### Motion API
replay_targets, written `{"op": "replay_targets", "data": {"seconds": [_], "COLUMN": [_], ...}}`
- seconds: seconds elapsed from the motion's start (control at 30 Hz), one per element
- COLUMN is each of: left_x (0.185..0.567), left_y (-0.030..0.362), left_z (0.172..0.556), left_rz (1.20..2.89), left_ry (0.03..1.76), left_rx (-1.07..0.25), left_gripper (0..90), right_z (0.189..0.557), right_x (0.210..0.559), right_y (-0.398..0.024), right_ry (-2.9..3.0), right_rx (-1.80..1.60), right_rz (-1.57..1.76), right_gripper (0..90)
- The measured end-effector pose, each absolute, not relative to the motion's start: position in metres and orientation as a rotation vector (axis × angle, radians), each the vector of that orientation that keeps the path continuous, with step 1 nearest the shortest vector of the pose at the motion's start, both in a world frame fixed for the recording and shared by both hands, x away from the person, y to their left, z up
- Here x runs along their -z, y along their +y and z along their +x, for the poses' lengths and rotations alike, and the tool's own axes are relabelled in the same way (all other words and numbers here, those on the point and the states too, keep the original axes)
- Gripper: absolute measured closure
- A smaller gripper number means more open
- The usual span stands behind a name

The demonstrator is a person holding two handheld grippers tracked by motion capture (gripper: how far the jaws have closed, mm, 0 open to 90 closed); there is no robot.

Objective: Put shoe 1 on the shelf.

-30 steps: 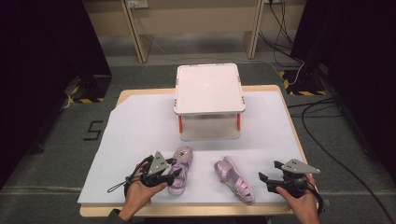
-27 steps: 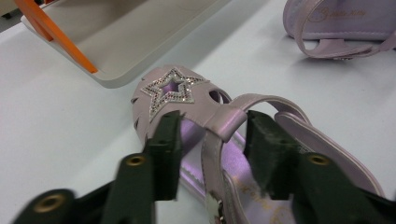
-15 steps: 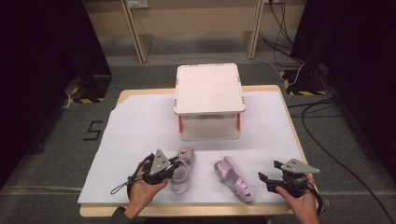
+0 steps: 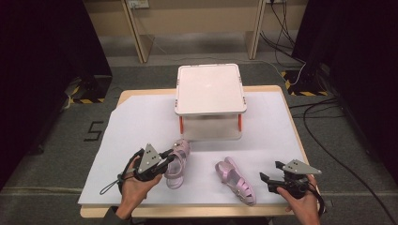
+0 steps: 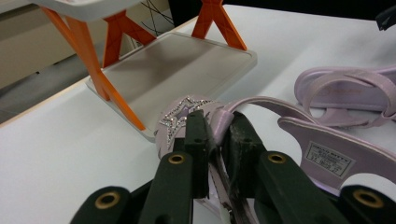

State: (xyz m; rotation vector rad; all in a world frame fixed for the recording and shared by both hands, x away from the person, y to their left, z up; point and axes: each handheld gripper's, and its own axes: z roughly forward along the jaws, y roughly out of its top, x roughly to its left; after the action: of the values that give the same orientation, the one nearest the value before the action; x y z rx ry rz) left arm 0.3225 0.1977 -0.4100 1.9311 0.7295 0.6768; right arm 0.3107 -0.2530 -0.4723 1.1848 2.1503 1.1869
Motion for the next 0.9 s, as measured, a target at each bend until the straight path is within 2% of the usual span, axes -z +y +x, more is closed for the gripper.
{"op": "replay_targets", "data": {"seconds": [0.4,0.9], "left_x": [0.363,0.335], "left_y": [0.215,0.218], "left_z": [0.324,0.335], "left_rz": [1.882,1.878], "left_ry": [0.721,0.723], "left_rx": [-0.723,-0.745], "left_gripper": [80.0,80.1], "right_z": [0.312,0.312], "right_x": [0.473,0.473], "right_y": [-0.253,-0.253], "right_ry": [2.151,2.154], "right_rx": [-1.189,-1.185], "right_rz": [1.178,1.182], "right_gripper": [23.4,23.4]}}
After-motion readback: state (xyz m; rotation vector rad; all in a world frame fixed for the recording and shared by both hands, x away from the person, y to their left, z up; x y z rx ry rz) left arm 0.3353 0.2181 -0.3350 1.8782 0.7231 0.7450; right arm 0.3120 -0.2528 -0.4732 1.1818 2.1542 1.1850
